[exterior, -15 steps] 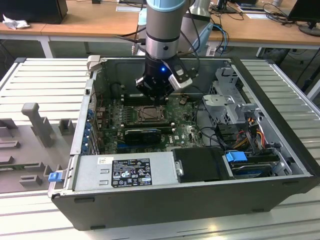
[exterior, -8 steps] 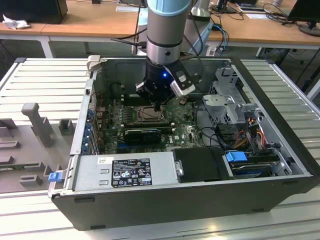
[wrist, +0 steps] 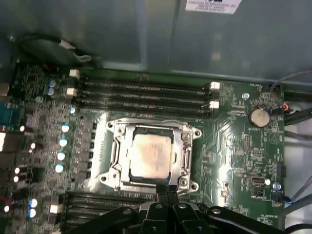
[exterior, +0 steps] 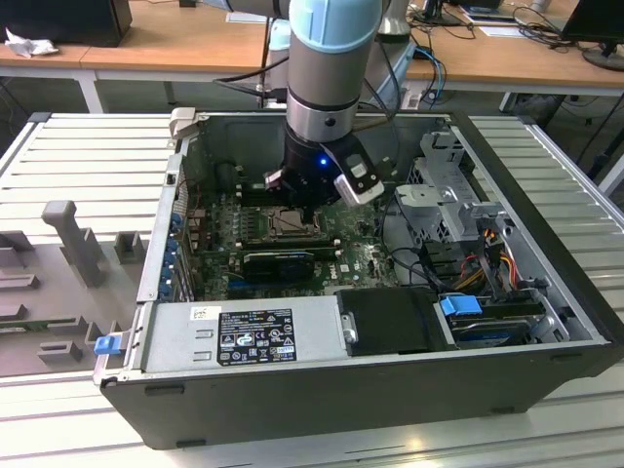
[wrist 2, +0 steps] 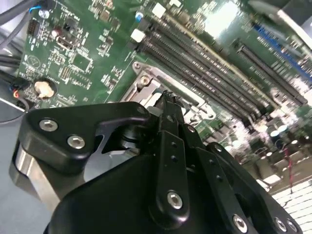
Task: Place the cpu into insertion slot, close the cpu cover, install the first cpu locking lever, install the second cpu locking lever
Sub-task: 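Install the second cpu locking lever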
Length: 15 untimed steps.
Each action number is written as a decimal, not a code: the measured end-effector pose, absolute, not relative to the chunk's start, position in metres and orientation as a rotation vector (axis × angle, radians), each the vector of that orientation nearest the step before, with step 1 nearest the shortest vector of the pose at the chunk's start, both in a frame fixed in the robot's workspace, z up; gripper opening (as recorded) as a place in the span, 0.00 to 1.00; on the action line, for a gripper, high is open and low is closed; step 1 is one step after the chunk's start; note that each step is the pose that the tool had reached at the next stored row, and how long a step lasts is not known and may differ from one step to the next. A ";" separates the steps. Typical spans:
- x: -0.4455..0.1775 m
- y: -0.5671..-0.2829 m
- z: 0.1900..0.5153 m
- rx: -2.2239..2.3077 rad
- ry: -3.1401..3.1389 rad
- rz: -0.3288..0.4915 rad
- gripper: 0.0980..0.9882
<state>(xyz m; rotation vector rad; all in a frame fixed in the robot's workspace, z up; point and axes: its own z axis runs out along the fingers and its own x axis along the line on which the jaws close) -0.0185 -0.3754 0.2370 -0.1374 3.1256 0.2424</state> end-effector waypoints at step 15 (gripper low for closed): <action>-0.056 -0.387 0.227 -0.169 3.118 0.304 0.01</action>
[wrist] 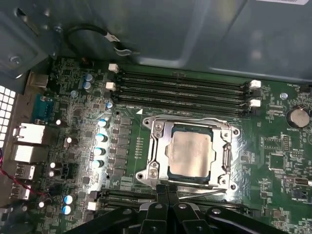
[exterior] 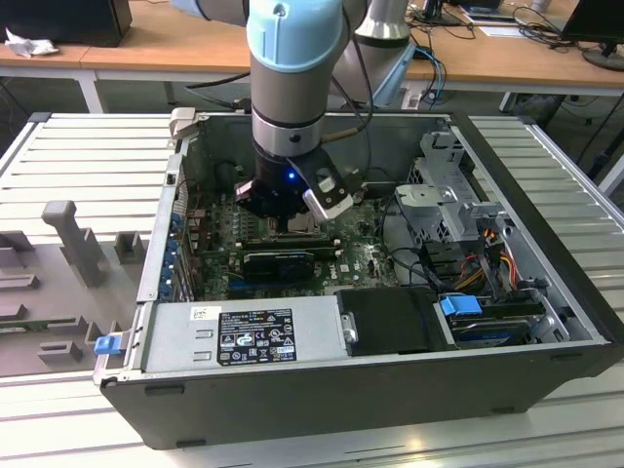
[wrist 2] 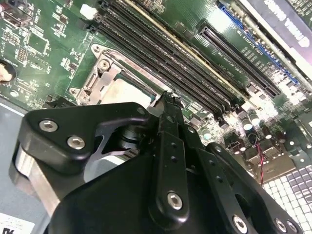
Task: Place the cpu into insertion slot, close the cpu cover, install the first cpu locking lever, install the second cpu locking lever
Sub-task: 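Install the second cpu locking lever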
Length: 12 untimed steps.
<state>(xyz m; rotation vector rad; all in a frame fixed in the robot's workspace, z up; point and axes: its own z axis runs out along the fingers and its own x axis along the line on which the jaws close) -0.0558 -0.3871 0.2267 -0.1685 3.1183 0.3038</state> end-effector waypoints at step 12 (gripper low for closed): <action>-0.062 -0.398 0.213 -0.188 3.105 0.394 0.01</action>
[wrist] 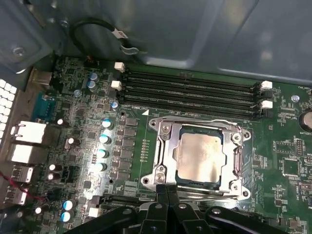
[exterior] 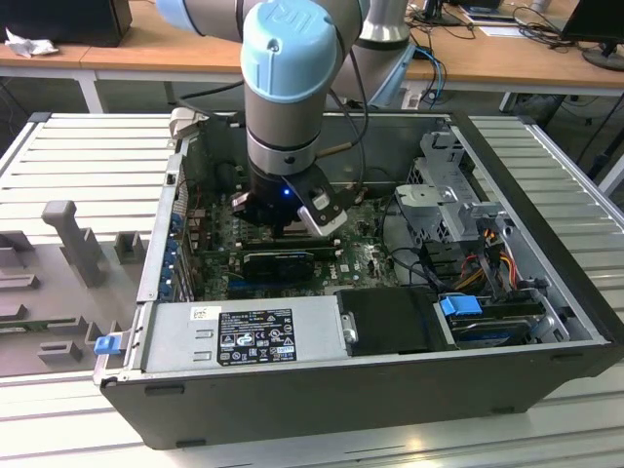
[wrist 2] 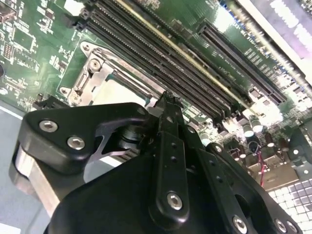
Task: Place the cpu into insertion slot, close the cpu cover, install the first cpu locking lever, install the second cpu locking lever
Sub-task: 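Install the second cpu locking lever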
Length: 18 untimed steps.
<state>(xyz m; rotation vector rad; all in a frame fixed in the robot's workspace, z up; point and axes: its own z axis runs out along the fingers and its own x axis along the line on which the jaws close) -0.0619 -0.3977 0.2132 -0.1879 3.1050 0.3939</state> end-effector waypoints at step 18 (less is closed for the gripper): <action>-0.073 -0.409 0.200 -0.216 3.087 0.495 0.01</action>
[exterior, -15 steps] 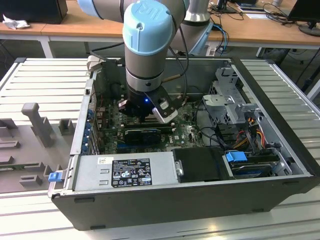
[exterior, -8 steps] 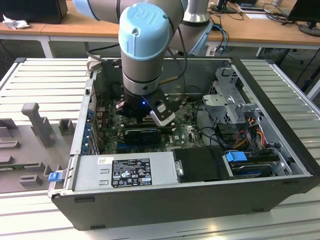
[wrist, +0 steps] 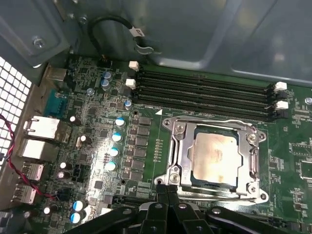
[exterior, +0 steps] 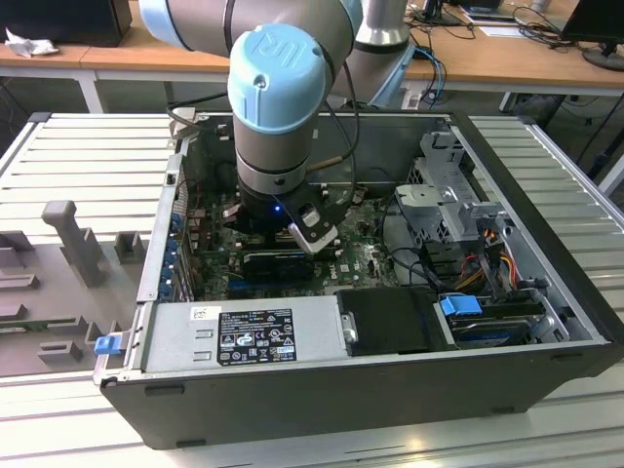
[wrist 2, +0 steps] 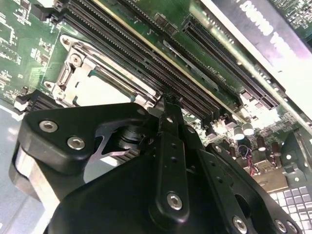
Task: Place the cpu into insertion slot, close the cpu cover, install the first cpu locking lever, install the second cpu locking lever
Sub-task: 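Install the second cpu locking lever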
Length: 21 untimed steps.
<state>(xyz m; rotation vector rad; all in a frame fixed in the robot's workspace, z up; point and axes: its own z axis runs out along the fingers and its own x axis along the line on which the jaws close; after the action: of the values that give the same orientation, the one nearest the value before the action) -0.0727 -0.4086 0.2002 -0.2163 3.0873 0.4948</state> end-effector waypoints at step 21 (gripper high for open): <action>-0.075 -0.408 0.211 -0.269 3.070 0.582 0.01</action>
<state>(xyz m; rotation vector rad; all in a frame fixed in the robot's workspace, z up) -0.0748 -0.4084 0.2109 -0.2690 3.0698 0.5819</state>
